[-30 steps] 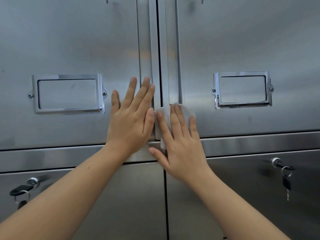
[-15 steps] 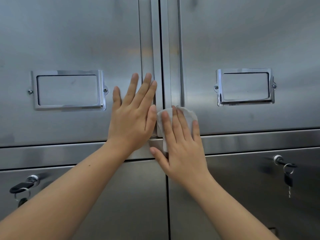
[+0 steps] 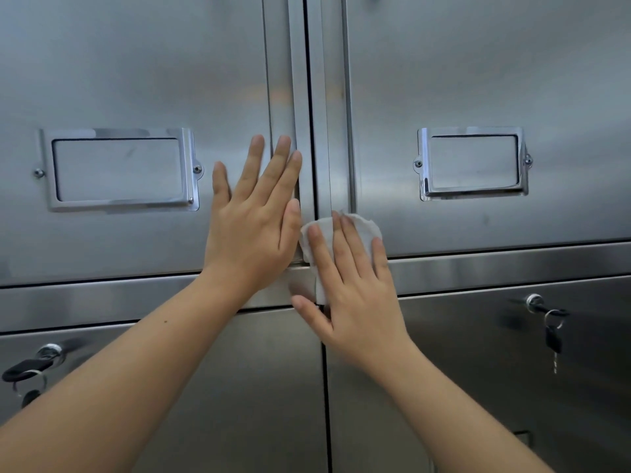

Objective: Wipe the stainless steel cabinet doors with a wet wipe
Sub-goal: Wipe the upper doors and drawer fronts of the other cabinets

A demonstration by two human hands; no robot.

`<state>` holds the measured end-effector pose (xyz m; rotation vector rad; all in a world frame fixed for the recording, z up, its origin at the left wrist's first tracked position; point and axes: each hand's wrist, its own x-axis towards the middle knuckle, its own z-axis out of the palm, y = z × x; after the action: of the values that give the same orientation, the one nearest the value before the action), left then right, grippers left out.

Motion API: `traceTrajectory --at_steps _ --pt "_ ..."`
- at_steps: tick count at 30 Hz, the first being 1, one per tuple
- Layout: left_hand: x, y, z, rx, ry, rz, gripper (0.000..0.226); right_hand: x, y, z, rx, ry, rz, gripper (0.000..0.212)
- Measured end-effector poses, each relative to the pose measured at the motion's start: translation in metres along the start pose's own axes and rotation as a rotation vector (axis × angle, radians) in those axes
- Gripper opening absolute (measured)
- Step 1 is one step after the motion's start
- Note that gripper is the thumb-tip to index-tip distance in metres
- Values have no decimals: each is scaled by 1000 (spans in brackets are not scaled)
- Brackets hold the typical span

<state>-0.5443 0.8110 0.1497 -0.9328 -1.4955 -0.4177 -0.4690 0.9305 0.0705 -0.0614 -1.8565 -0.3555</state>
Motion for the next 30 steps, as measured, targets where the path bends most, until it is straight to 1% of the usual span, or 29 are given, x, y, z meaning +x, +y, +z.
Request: traceTrajectory --at_steps 6,9,13,16,18,23,30 --pt "0 1 0 -23 1 -11 55 43 14 -8 -42 -56 3 69" --pt "0 1 -1 -36 -11 -12 55 40 9 -6 -13 -57 47 70" --pt "-7 -2 -4 8 -46 25 55 23 6 -4 -25 -70 31 69" --pt "-5 -8 -5 46 -60 68 55 37 10 -10 -47 -99 17 71" --pt "3 -12 -7 44 -41 62 55 55 13 -14 -32 -113 18 71" --pt "33 -25 -10 58 11 38 56 100 25 -21 -25 -82 21 72" --pt "66 -34 -13 72 28 -51 64 145 35 -26 -5 -3 -2 69"
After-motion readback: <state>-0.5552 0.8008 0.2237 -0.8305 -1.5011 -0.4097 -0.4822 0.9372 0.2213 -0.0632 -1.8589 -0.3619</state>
